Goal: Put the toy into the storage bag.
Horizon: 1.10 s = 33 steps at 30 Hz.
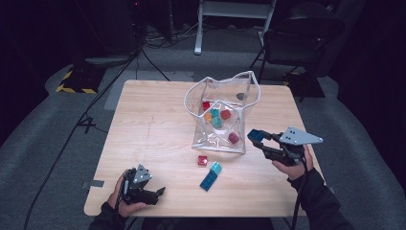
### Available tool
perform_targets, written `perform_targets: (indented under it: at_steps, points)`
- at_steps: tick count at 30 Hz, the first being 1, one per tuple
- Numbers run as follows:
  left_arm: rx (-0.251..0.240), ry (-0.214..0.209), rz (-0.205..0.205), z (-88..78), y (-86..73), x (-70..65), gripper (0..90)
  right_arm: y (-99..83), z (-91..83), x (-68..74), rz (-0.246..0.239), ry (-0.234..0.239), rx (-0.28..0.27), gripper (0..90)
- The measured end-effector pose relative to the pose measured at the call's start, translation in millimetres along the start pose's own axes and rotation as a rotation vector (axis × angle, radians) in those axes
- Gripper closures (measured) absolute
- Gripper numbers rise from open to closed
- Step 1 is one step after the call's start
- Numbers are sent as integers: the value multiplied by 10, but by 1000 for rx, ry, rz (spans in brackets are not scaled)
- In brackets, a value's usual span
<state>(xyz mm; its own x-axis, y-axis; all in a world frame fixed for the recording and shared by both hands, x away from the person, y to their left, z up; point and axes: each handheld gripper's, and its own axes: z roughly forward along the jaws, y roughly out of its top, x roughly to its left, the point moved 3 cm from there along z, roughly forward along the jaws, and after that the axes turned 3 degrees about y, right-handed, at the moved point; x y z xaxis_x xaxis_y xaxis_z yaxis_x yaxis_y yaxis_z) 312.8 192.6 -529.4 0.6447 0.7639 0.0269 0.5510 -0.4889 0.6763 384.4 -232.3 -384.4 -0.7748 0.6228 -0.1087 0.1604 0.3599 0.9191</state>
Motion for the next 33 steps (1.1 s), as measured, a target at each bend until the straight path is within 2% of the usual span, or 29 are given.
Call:
perform_targets:
  at_steps: [8,17,22,33]
  points:
    - [0,0,0,0,0,0,93,323,-47,-75,-16,-23,-42,590]
    - [0,0,0,0,0,0,93,616,-11,-160,-19,-49,-68,591]
    - [0,0,0,0,0,0,93,711,17,-182,-16,-58,-78,591]
    - [0,0,0,0,0,-1,93,894,201,-263,-13,-100,-69,591]
